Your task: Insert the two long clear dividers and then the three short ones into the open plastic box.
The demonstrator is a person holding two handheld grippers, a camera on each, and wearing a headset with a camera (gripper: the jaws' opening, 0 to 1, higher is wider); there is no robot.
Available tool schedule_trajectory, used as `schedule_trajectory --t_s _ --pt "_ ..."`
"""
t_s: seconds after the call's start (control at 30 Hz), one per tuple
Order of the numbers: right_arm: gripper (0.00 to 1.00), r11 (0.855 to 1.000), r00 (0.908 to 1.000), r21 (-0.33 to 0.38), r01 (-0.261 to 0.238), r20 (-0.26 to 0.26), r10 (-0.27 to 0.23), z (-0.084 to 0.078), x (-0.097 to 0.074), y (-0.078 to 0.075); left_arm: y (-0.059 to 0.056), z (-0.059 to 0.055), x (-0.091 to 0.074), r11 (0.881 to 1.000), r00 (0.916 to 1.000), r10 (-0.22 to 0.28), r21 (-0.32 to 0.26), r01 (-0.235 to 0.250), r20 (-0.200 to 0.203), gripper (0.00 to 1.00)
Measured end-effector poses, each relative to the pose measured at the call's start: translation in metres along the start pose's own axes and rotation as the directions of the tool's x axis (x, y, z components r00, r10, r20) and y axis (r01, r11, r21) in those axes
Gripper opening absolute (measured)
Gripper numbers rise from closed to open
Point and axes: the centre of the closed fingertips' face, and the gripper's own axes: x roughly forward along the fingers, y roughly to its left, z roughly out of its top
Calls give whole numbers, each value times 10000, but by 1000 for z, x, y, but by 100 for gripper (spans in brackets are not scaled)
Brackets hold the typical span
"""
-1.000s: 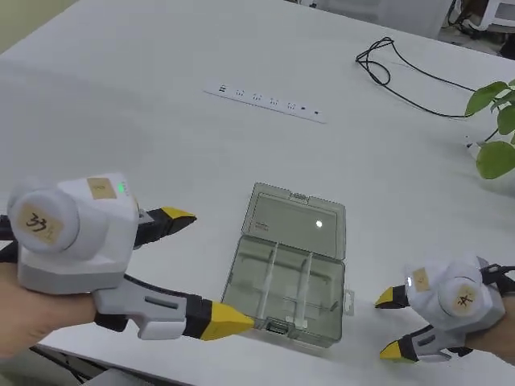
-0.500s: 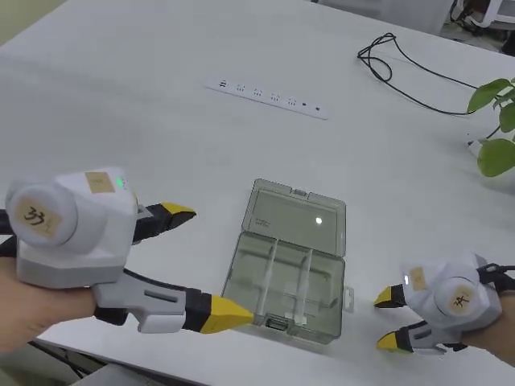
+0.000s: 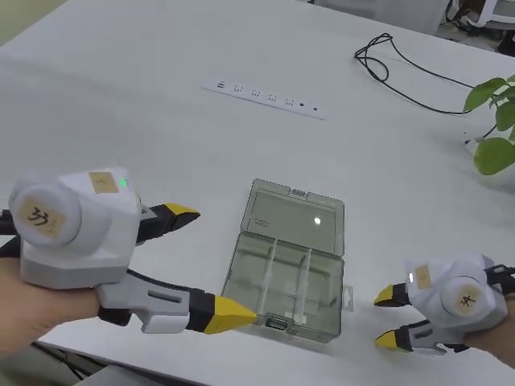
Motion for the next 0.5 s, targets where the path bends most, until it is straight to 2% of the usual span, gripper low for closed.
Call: schedule_trajectory --t_s 0.3,0.37,0.43,0.5 --pt "33 9961 9952 383 791 555 -812 13 -26 -1 -6 6 5 9998 9998 -205 -3 205 47 92" --pt "33 9933 9912 522 1031 782 -1070 21 -34 -2 -8 7 8 9995 9995 -299 -124 298 -52 91" --pt "33 9899 9858 607 1280 1013 -1337 30 -44 -3 -11 10 10 9993 9993 -369 -60 370 67 90" --pt "33 9872 9812 634 1466 1174 -1533 37 -51 -3 -14 13 13 9984 9987 -491 -271 494 95 89"
